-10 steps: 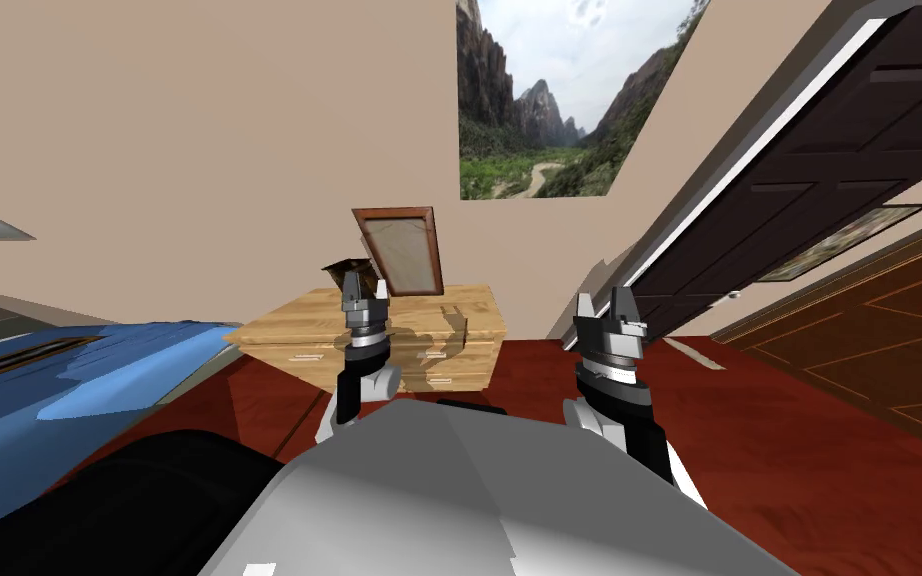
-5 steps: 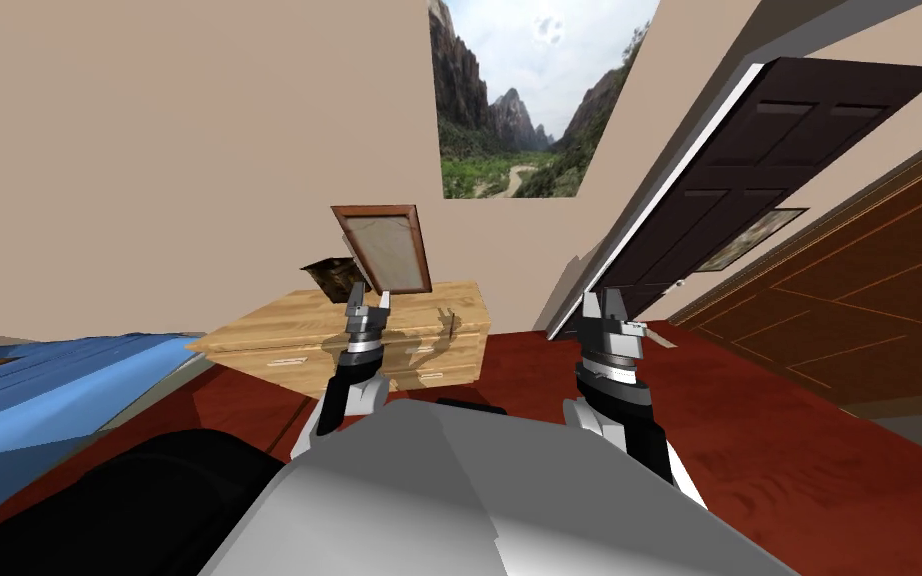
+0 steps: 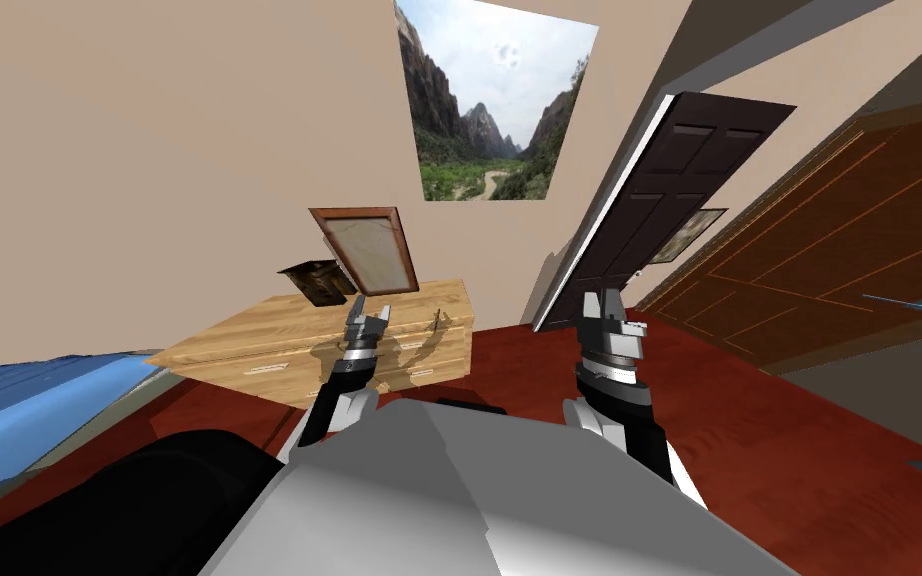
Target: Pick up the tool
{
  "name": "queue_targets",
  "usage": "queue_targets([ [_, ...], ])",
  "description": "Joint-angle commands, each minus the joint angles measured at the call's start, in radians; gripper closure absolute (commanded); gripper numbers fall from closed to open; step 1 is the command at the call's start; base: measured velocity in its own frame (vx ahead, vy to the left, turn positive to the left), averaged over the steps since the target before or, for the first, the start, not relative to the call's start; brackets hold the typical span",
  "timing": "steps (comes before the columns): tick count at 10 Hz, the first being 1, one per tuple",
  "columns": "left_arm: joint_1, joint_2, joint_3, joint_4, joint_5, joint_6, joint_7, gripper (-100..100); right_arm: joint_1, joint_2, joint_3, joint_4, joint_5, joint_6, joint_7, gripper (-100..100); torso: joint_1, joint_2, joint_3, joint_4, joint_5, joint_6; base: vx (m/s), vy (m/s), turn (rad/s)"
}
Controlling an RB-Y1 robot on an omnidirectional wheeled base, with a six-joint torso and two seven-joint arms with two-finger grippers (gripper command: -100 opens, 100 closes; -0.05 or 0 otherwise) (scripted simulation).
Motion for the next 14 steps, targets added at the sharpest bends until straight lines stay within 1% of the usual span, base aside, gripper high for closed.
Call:
queue_targets([
  [1, 0.037, 0.023, 0.024, 0.014, 0.042, 0.039, 0.050, -100, 0.000, 0.000, 0.000, 0.000, 0.000, 0.000, 0.000, 0, 0.000, 0.000, 0.000, 0.000, 0.000, 0.000, -0.052, -0.102, -0.210],
  [2, 0.037, 0.023, 0.024, 0.014, 0.042, 0.039, 0.057, -100, 0.000, 0.000, 0.000, 0.000, 0.000, 0.000, 0.000, 0, -0.002, 0.000, 0.000, 0.000, 0.000, 0.000, -0.041, -0.081, -0.093],
  [3, 0.075, 0.037, 0.039, 0.025, 0.077, 0.073, 0.098, -100, 0.000, 0.000, 0.000, 0.000, 0.000, 0.000, 0.000, 0, -0.001, 0.000, 0.000, 0.000, 0.000, 0.000, -0.040, -0.098, -0.195],
  [4, 0.103, 0.050, 0.056, 0.037, 0.110, 0.101, 0.124, -100, 0.000, 0.000, 0.000, 0.000, 0.000, 0.000, 0.000, 0, -0.002, 0.000, 0.000, 0.000, 0.000, 0.000, -0.074, -0.159, -0.311],
  [5, 0.114, 0.050, 0.056, 0.037, 0.115, 0.109, 0.148, -100, 0.000, 0.000, 0.000, 0.000, 0.000, 0.000, 0.000, 0, -0.005, 0.001, 0.001, 0.000, -0.001, 0.000, -0.058, -0.129, -0.086],
  [6, 0.154, 0.062, 0.073, 0.048, 0.154, 0.144, 0.179, -100, 0.000, 0.000, 0.000, 0.000, 0.000, 0.000, 0.000, 0, -0.004, 0.001, 0.001, 0.000, -0.001, 0.000, -0.048, -0.122, -0.221],
  [7, 0.156, 0.062, 0.073, 0.048, 0.154, 0.147, 0.196, -100, 0.000, 0.000, 0.000, 0.000, 0.000, 0.000, 0.000, 0, -0.003, 0.001, 0.001, 0.000, -0.001, 0.000, -0.016, -0.088, -0.090],
  [8, 0.199, 0.073, 0.090, 0.059, 0.196, 0.184, 0.230, -100, 0.000, 0.000, 0.000, 0.000, 0.000, 0.000, 0.000, 0, -0.001, -0.001, 0.000, 0.000, 0.000, 0.000, 0.006, -0.109, -0.213],
  [9, 0.199, 0.073, 0.090, 0.059, 0.196, 0.187, 0.246, -100, 0.000, 0.000, 0.000, 0.000, 0.000, 0.000, 0.000, 0, -0.002, -0.002, -0.001, 0.000, 0.000, 0.000, -0.002, -0.080, -0.097],
  [10, 0.242, 0.083, 0.108, 0.071, 0.238, 0.224, 0.281, -100, 0.000, 0.000, 0.000, 0.000, 0.000, 0.000, 0.000, 0, 0.000, -0.002, -0.001, 0.000, 0.000, 0.000, -0.020, -0.093, -0.243],
  [11, 0.243, 0.083, 0.108, 0.071, 0.238, 0.229, 0.296, -100, 0.000, 0.000, 0.000, 0.000, 0.000, 0.000, 0.000, 0, -0.001, -0.001, -0.001, 0.000, 0.000, 0.000, -0.014, -0.081, -0.096],
  [12, 0.289, 0.093, 0.127, 0.082, 0.282, 0.272, 0.330, -100, 0.000, 0.000, 0.000, 0.000, 0.000, 0.000, 0.000, 0, 0.000, -0.001, -0.001, 0.000, 0.000, 0.000, -0.011, -0.118, -0.212],
  [13, 0.289, 0.093, 0.127, 0.082, 0.282, 0.272, 0.346, -100, 0.000, 0.000, 0.000, 0.000, 0.000, 0.000, 0.000, 0, -0.002, -0.001, -0.001, 0.000, -0.001, 0.000, -0.006, -0.094, -0.098],
  [14, 0.334, 0.101, 0.146, 0.094, 0.325, 0.317, 0.379, -100, 0.000, 0.000, 0.000, 0.000, 0.000, 0.000, 0.000, 0, -0.001, -0.002, -0.001, 0.000, 0.000, 0.000, 0.017, -0.094, -0.217],
])
